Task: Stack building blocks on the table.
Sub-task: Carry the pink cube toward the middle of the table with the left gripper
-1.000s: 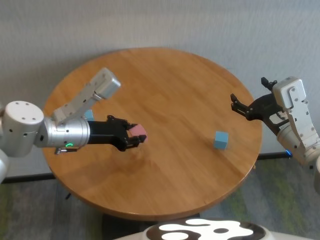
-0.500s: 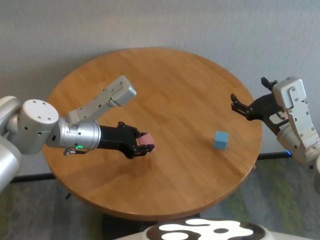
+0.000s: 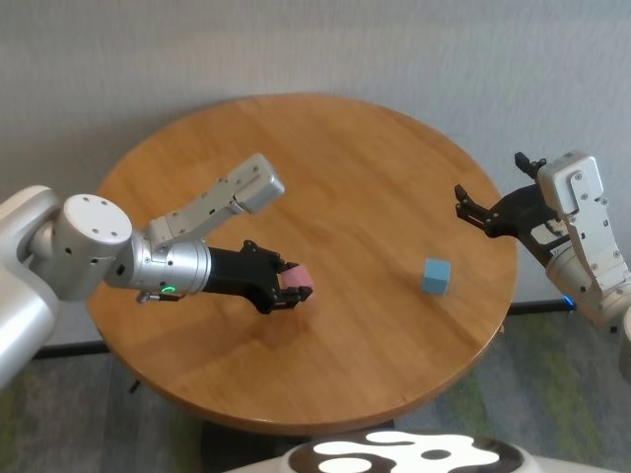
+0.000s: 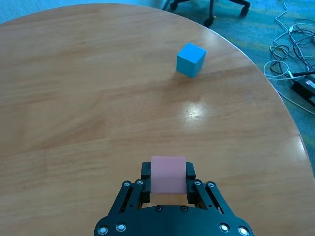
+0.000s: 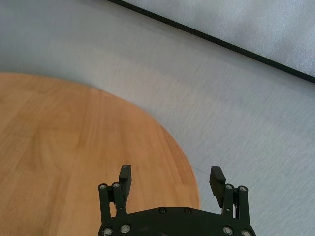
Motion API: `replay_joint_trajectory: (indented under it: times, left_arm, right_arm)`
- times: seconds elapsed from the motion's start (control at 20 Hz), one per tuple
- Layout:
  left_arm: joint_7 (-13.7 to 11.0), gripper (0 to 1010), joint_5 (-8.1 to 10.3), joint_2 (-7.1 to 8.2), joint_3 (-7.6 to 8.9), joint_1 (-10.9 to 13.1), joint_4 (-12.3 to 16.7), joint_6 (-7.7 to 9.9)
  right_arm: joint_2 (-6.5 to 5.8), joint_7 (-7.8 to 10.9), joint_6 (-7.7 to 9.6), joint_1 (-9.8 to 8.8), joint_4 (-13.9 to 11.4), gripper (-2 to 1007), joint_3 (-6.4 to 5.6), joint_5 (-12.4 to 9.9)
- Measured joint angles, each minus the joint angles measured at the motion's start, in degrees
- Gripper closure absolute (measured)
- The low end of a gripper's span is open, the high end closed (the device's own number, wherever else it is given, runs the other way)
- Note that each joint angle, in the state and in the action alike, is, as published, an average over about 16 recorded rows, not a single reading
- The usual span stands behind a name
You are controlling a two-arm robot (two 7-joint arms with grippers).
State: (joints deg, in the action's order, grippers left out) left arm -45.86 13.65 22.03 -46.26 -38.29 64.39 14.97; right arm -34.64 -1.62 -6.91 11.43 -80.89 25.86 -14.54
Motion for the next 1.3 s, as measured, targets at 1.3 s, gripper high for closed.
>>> replay_joint_trajectory:
  times: [1.3]
  left_arm:
    - [1.7,606,-5.59,-1.58,-1.50,-0.1,-1.1,-0.03]
  right_arm:
    - [0.00,0.00,0.00,0.00,0.0,0,0.00,0.0]
